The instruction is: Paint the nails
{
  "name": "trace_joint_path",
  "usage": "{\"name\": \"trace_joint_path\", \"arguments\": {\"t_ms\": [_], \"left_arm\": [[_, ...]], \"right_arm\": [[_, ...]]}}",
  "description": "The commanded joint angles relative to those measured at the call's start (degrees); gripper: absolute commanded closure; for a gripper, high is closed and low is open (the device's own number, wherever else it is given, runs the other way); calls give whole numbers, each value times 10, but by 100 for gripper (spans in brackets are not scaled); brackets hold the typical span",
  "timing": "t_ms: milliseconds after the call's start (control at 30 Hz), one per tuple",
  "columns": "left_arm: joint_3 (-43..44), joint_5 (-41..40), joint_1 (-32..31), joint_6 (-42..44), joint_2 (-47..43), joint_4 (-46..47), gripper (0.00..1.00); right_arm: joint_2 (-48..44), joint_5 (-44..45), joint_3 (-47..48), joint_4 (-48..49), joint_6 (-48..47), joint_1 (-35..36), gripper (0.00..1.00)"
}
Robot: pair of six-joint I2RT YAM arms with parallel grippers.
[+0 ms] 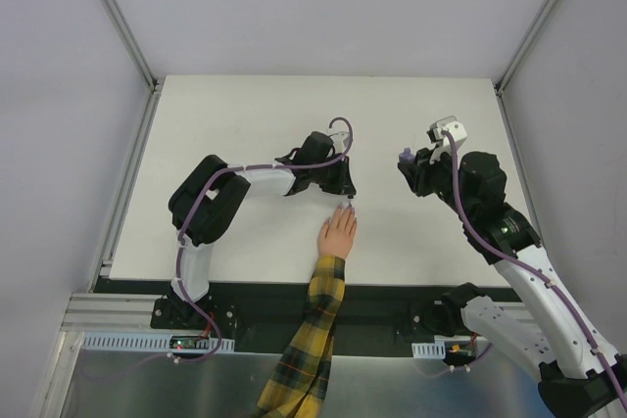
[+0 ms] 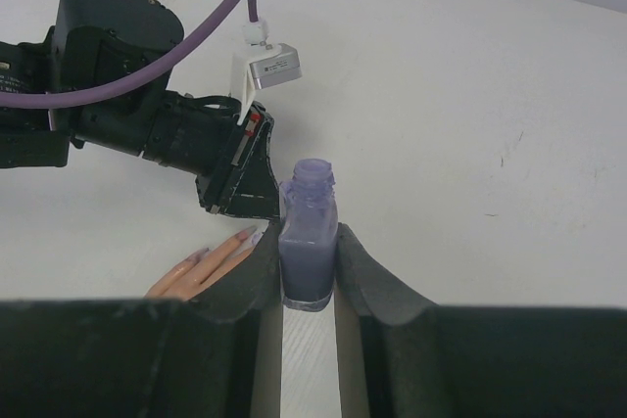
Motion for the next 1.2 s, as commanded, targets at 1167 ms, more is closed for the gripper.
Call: {"name": "trace_joint_path", "arguments": {"t_ms": [1167], "left_arm": [[36,14,8,10,22,22,100]], "right_arm": [[-12,-13,17,21,9,-4,100]]}}
